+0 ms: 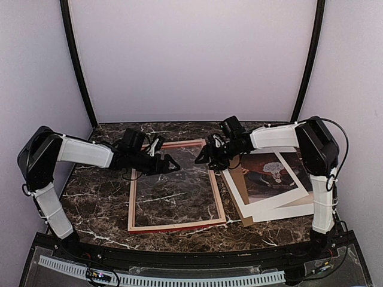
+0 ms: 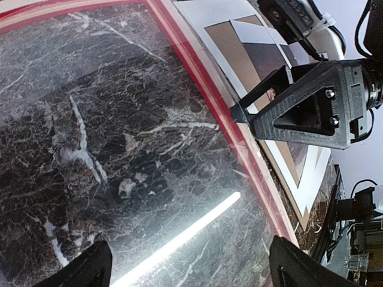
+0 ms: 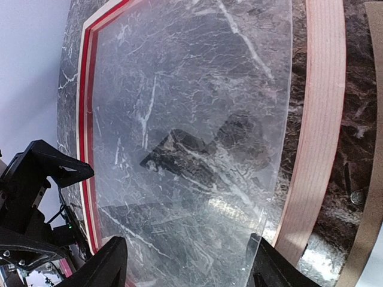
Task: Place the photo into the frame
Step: Place the glass panel at the frame body.
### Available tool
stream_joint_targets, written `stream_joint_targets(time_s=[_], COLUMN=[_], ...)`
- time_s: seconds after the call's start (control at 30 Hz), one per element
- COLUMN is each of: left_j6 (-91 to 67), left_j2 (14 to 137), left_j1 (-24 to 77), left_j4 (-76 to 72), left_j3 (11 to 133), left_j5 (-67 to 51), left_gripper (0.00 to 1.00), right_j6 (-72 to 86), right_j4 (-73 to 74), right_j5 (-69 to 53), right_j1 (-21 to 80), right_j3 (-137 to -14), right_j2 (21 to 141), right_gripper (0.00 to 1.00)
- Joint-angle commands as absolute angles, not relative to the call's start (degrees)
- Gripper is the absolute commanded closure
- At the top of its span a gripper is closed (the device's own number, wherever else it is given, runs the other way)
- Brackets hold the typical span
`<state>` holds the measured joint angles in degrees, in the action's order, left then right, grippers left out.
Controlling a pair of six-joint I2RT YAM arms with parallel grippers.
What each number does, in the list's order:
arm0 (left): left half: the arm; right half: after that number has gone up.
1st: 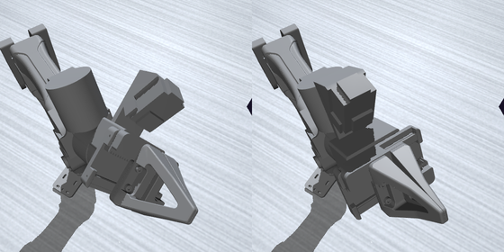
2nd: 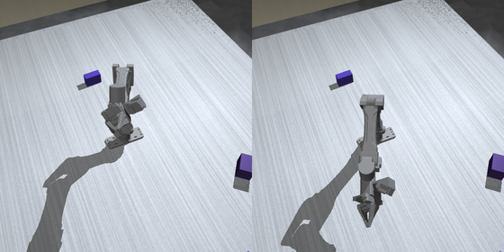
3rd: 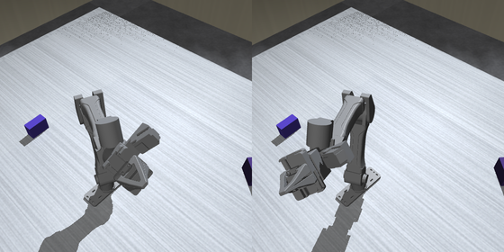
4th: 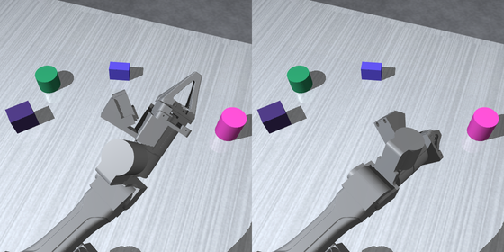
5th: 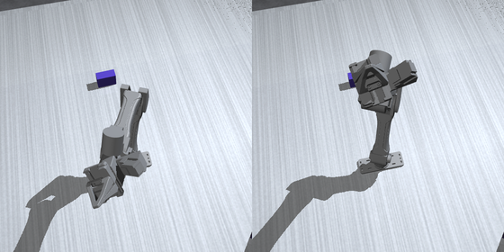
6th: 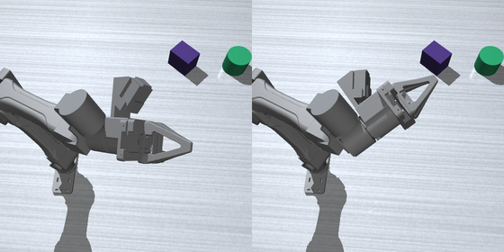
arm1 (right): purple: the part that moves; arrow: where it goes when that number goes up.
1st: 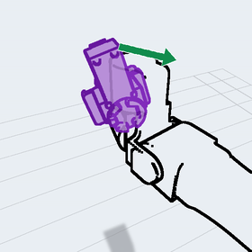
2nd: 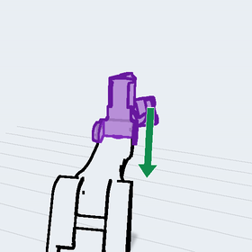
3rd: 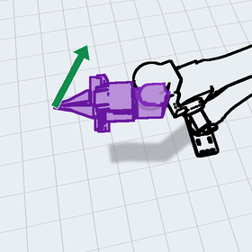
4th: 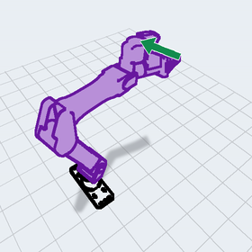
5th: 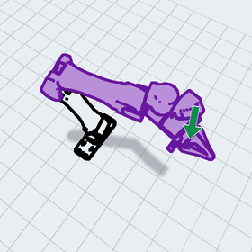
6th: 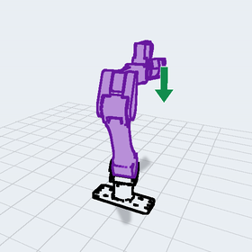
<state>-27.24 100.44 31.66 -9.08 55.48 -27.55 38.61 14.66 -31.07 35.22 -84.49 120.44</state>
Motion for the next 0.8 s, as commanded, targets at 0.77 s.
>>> stream_joint_targets(time_s=[0.77], left_j6=[-22.7], left_j2=[94.9], left_j1=[31.8], left_j4=[-1.2], left_j3=[54.7], left_j5=[-18.6], left_gripper=[0.06], right_j6=[28.8], right_j4=[23.0], right_j5=[-19.3], right_j1=[34.5], right_j3=[-81.0], right_j2=[112.4], right_gripper=[0.31])
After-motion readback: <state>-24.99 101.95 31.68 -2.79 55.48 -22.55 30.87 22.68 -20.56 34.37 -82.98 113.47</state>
